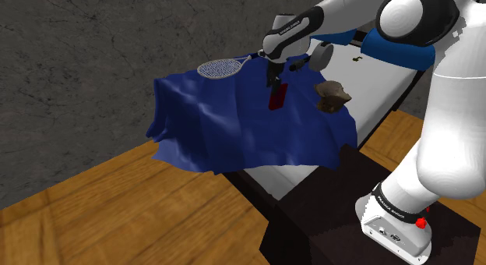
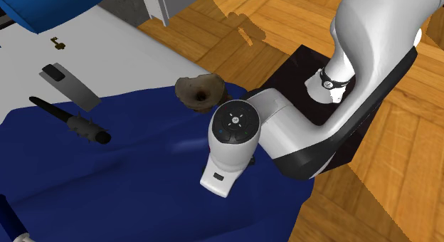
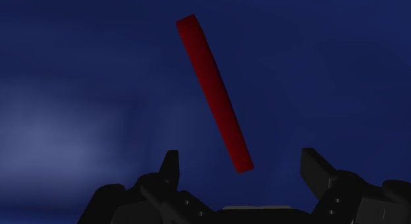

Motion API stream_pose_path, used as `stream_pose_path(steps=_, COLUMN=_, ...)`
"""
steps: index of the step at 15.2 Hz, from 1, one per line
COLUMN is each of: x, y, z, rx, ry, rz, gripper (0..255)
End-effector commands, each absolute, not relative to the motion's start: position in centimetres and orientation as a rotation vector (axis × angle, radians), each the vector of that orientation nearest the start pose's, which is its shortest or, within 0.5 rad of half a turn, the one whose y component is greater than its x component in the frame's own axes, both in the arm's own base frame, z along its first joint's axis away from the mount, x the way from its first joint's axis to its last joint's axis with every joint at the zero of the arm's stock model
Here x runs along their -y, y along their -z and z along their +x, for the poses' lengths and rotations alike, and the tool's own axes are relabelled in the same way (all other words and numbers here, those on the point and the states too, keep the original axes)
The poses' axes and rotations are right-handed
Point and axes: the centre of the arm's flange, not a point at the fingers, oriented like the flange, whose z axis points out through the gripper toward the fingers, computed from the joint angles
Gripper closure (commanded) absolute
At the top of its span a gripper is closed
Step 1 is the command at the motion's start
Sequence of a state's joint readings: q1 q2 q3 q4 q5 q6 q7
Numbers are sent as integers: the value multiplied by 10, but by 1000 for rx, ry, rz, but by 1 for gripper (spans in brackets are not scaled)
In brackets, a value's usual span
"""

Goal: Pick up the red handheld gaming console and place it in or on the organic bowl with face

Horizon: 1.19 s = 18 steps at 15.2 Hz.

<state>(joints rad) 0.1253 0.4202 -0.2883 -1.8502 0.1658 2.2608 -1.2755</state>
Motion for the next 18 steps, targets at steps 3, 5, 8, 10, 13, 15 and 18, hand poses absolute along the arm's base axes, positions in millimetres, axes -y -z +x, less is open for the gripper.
stream_pose_path(steps=3, x=87, y=-306, z=633, rx=1549, ry=27, rz=-2731, gripper=255)
stream_pose_path(steps=5, x=87, y=-306, z=633, rx=1549, ry=27, rz=-2731, gripper=255)
stream_pose_path(steps=8, x=87, y=-306, z=633, rx=1549, ry=27, rz=-2731, gripper=255)
stream_pose_path(steps=10, x=87, y=-306, z=633, rx=1549, ry=27, rz=-2731, gripper=255)
stream_pose_path(steps=13, x=87, y=-322, z=633, rx=1549, ry=27, rz=-2731, gripper=255)
stream_pose_path(steps=15, x=87, y=-332, z=633, rx=1549, ry=27, rz=-2731, gripper=255)
stream_pose_path(steps=18, x=87, y=-348, z=633, rx=1549, ry=27, rz=-2731, gripper=255)
